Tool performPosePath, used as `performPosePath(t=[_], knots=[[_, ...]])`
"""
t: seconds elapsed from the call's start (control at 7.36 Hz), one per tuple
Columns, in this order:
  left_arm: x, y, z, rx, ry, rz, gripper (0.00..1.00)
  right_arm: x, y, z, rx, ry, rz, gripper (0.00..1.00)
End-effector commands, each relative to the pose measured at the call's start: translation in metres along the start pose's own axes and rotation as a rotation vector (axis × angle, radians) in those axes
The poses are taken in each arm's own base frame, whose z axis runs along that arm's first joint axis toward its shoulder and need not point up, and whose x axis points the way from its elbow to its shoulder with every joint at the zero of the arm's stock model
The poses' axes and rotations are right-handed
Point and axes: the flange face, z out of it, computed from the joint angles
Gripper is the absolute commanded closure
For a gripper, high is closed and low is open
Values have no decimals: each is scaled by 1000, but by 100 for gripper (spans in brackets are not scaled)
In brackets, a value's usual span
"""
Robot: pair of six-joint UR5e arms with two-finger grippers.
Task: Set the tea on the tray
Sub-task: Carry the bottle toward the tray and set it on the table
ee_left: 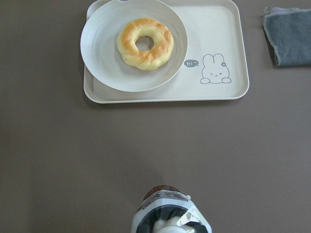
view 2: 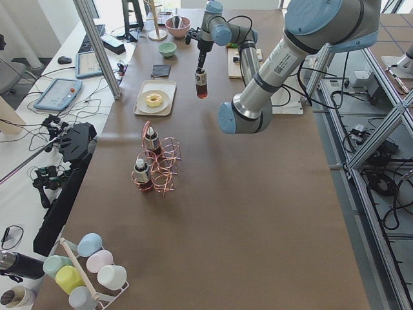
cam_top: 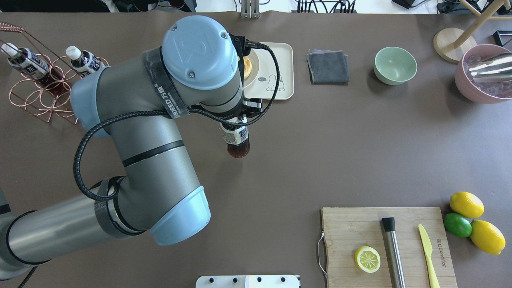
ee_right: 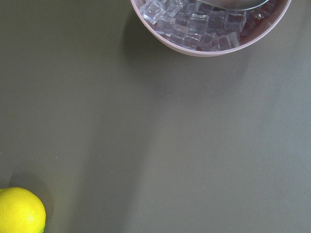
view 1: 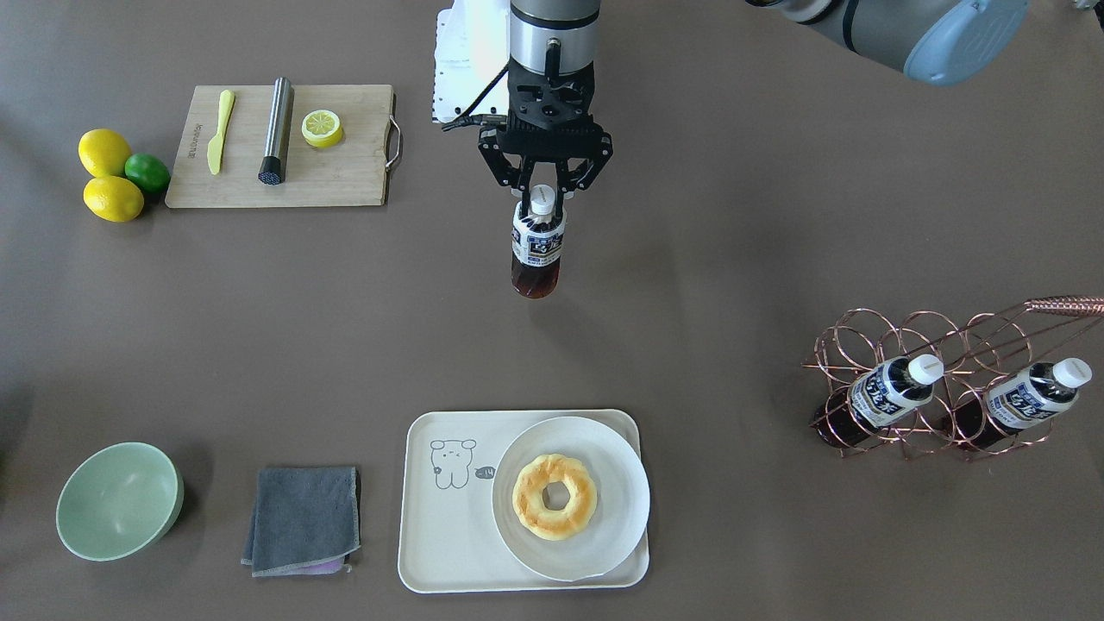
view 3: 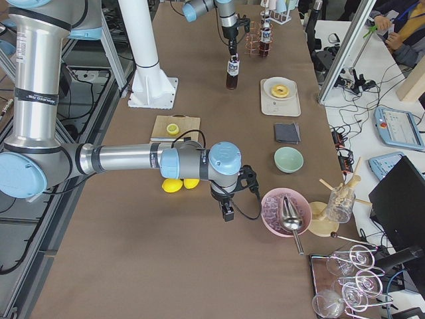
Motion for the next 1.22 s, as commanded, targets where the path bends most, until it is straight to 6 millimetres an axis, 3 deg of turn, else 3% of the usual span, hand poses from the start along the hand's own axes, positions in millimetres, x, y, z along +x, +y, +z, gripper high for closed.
performPosePath(t=[0.0, 1.09], knots=[[9, 15, 9, -4, -4, 17, 100, 0, 0, 0, -1, 0, 0, 0], [26, 39, 27, -2, -3, 32, 100, 3, 2, 3, -8, -3, 8, 0]])
